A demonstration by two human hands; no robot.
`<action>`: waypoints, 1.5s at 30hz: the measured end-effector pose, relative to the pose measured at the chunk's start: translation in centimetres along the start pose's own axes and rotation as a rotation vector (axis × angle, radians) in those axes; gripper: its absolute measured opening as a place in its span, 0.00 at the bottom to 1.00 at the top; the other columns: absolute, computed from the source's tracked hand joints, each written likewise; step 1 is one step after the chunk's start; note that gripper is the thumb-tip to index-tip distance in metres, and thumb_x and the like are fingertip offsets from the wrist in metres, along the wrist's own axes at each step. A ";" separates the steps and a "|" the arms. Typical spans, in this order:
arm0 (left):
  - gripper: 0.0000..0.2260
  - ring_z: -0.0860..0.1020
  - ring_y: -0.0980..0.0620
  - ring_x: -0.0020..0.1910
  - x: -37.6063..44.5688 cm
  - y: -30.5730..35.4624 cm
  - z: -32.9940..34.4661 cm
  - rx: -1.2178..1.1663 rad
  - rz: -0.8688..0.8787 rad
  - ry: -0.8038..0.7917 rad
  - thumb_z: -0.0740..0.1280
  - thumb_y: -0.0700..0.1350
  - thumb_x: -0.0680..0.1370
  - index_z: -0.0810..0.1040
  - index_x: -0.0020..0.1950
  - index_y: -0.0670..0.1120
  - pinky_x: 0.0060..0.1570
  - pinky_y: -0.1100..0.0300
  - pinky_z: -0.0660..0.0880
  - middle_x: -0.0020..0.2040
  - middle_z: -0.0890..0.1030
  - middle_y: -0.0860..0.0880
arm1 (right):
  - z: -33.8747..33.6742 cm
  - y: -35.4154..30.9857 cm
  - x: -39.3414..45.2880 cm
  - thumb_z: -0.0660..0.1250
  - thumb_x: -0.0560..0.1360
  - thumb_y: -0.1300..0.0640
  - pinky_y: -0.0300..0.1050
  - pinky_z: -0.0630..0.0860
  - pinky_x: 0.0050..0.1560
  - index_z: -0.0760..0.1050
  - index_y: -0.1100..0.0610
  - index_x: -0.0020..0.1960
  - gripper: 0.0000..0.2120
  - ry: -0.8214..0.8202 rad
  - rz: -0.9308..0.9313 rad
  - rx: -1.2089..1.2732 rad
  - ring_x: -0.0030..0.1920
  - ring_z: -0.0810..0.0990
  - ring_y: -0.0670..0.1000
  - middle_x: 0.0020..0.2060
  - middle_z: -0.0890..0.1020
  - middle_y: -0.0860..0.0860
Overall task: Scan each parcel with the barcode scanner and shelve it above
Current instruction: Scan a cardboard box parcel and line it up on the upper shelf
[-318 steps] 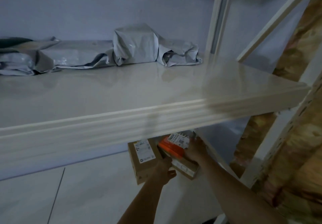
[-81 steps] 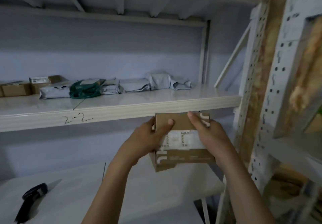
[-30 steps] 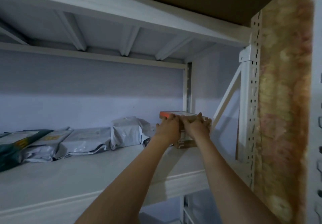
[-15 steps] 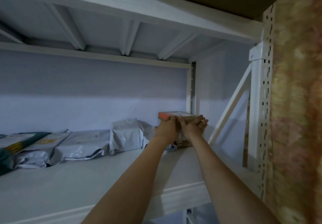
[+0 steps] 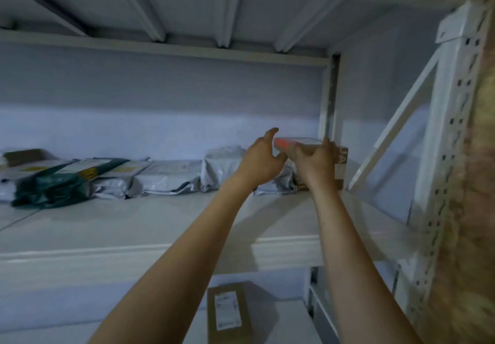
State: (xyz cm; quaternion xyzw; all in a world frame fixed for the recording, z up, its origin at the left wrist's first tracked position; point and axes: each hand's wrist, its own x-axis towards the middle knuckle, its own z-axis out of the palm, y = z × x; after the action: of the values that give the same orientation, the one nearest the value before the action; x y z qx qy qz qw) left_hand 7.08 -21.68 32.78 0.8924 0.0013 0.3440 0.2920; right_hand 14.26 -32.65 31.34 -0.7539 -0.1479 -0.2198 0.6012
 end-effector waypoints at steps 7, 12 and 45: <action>0.17 0.77 0.51 0.58 -9.1 -1.6 -4.1 -0.261 -0.198 0.183 0.61 0.42 0.79 0.72 0.68 0.52 0.56 0.58 0.74 0.64 0.78 0.50 | -0.2 -0.9 -9.4 0.65 0.79 0.51 0.43 0.72 0.60 0.69 0.56 0.73 0.24 -0.125 -0.082 0.131 0.66 0.76 0.55 0.67 0.77 0.54; 0.14 0.81 0.51 0.51 -18.5 -1.1 -7.7 -0.486 -0.057 0.145 0.58 0.35 0.76 0.80 0.50 0.48 0.52 0.55 0.79 0.49 0.82 0.54 | -1.9 -1.1 -16.7 0.67 0.77 0.53 0.50 0.78 0.58 0.82 0.52 0.56 0.10 -0.066 -0.106 0.194 0.55 0.82 0.51 0.52 0.85 0.49; 0.21 0.60 0.40 0.76 -28.9 -31.3 12.2 -0.949 -1.286 -0.239 0.61 0.47 0.82 0.66 0.75 0.45 0.71 0.42 0.62 0.77 0.60 0.42 | 16.5 29.8 -23.8 0.61 0.81 0.48 0.55 0.68 0.71 0.53 0.61 0.80 0.33 -0.612 0.805 -0.271 0.73 0.66 0.62 0.77 0.62 0.59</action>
State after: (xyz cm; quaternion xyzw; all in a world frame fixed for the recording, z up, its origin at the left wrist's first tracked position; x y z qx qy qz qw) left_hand -1.22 -7.93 -8.50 0.5286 0.3371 -0.0253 0.7787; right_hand 10.85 -22.56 -8.83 -0.8519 0.0145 0.2416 0.4645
